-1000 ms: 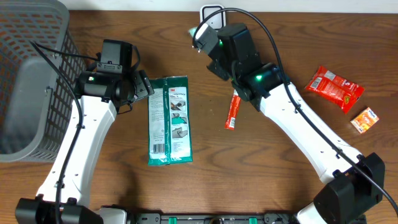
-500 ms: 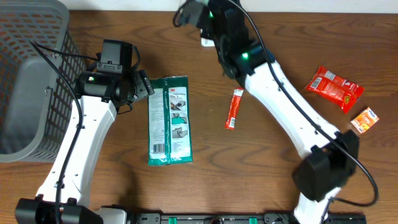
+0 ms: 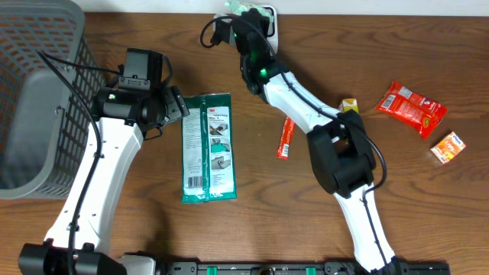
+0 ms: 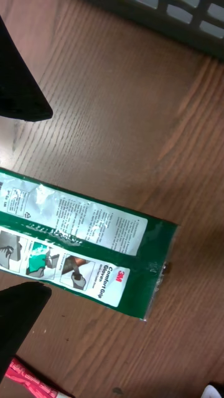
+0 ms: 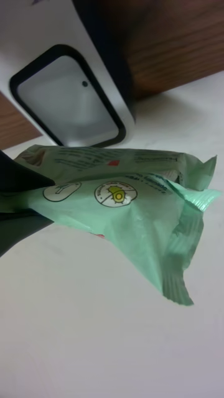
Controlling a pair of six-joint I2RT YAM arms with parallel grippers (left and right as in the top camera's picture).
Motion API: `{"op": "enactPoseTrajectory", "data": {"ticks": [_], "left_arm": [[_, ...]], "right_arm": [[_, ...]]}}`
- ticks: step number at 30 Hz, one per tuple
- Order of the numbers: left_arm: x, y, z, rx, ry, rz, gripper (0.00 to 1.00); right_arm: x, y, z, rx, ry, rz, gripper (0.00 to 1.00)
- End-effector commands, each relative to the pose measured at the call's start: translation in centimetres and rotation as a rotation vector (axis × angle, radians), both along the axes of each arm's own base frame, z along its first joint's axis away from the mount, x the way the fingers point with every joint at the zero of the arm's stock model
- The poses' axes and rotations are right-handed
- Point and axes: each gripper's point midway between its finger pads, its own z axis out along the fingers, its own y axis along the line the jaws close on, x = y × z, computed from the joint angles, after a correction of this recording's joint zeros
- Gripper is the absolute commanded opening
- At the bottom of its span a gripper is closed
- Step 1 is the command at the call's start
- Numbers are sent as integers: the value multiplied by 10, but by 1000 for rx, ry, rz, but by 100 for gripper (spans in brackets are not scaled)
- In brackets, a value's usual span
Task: Scan the item barcode
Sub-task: 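Hold the wipes pack in front of the white scanner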
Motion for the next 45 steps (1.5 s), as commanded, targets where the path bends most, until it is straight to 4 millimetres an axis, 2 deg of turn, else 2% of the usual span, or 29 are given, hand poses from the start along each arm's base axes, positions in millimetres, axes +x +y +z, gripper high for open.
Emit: {"op": "enactPoseTrajectory", "data": {"ticks": [1,2,13,20,26,32,37,43,45], "left_arm": [[1,3,1,12,-1,-1,84],[1,3,1,12,-1,-1,84],[1,3,1,12,-1,-1,84],[1,3,1,12,-1,-1,84],[1,3,1,12,-1,-1,84],[1,3,1,12,-1,-1,84],[1,3,1,12,-1,-1,84],[1,3,1,12,-1,-1,84],[1,3,1,12,-1,-1,84]], "right_arm": [[6,-5,7,-21,-38,-18,1],[7,-5,0,-23,-29,-10,1],[13,-9,-28,-19,-5,-15,1],[6,-8,-56,148,97,-53,1],[1,-9,-67,128,144,-52,1],[-6,5,-84,127,230,34,1],[-1,5,-76,42,193,74,1],[14,7,-39,-49,35,120,1],[15,7,-32,-77,7,124,1]]}}
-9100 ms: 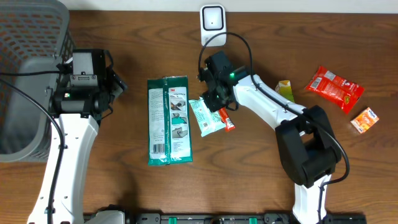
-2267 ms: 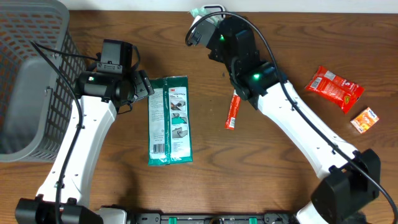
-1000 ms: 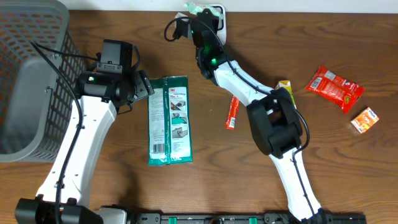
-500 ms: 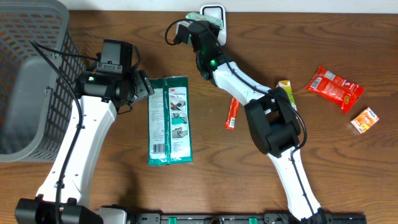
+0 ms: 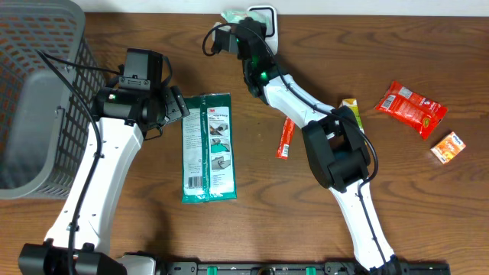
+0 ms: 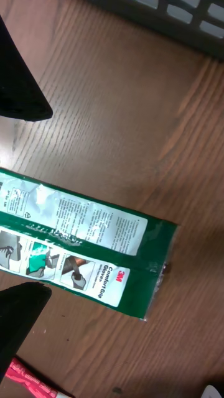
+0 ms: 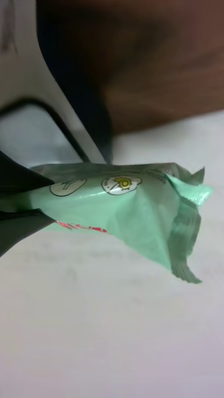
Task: Scan the item barcode
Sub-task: 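Hold the wipes pack in front of the white scanner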
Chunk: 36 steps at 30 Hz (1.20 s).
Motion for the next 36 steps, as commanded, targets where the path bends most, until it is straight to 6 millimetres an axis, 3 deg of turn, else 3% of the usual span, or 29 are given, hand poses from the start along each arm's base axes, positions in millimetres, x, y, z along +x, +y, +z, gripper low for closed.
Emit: {"op": "enactPoseTrajectory", "data": {"ticks": [1,6,14,19,22,31,36], "left_arm": [[1,3,1,12,-1,-1,84],[1,3,1,12,-2,-1,84],[1,3,1,12,-2,-1,84],[1,3,1,12,-2,-1,84],[1,3,1,12,-2,-1,84],[1,3,1,12,-2,-1,84],[1,3,1,12,-2,-1,84]], "right_arm": [[6,-6,4,-84,-34,18,1],[11,-16,1,-68,-20,14,1],[21,-34,-9,290,69,-15,1],[5,-23,-40,272,206,4,1],[-1,-17,-47,259,240,16,1],[-4,-3,-41,270,219,40,1],[6,0,-4,243,82,76,1]]}}
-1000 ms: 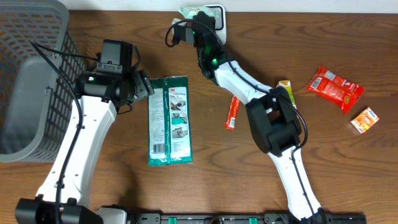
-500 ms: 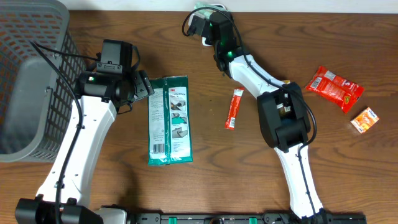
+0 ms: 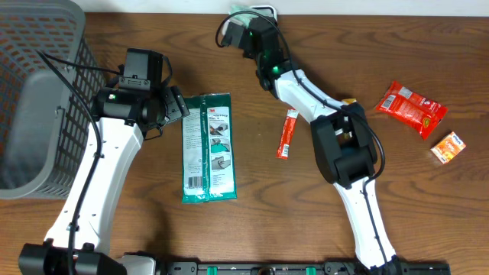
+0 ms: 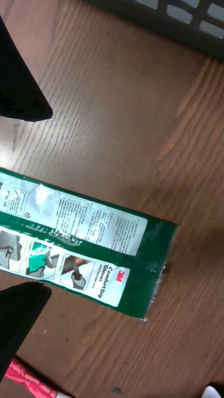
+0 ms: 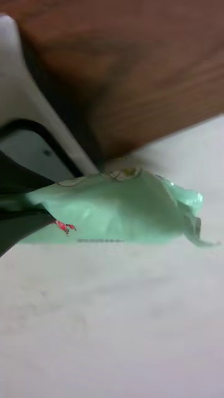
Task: Scan the item barcode
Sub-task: 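Hold the wipes pack in front of the white scanner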
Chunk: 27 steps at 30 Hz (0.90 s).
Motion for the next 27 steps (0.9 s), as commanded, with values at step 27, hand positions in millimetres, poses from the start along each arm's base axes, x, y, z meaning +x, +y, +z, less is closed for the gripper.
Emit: {"op": "enactPoseTrajectory", "data": {"ticks": [27], "left_arm": [[1,3,1,12,-1,-1,84]], "right_arm": [[-20,6,-36,68,196,25,1]]}}
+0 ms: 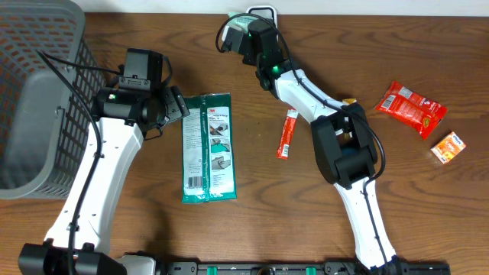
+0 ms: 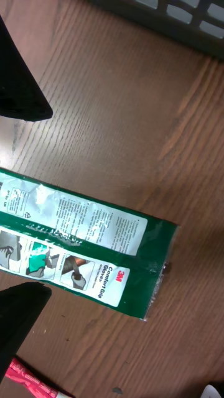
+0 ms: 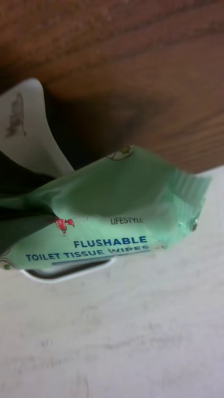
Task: Scan the item barcode
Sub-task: 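Hold the wipes pack in front of the white scanner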
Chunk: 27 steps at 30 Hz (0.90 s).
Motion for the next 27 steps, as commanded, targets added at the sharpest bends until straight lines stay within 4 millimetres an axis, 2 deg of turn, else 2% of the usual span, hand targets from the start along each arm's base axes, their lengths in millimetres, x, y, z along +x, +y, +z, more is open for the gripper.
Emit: {"op": "enactPoseTrajectory", "data": {"ticks": [1,3,9,11,15,19,27], "left_arm": [[1,3,1,12,-1,-1,84],[1,3,1,12,-1,-1,84],[1,3,1,12,-1,-1,84],[1,3,1,12,-2,-1,84],[1,3,1,12,-1,-1,84],[1,3,1,12,-1,-1,84],[1,3,1,12,-1,-1,84]], "right_arm": [[-4,2,-4,68,48,-17,1],[-3,1,6,85,35,-24,1],[1,-7,62,151,-37,-46,1],[-2,-11,111,180,-105,-51,1],[-8,-17,161,157,-189,-38,1],[-10,-23,181,99,-237,-40,1],[-8,-24,172,90,-218,-6,1]]}}
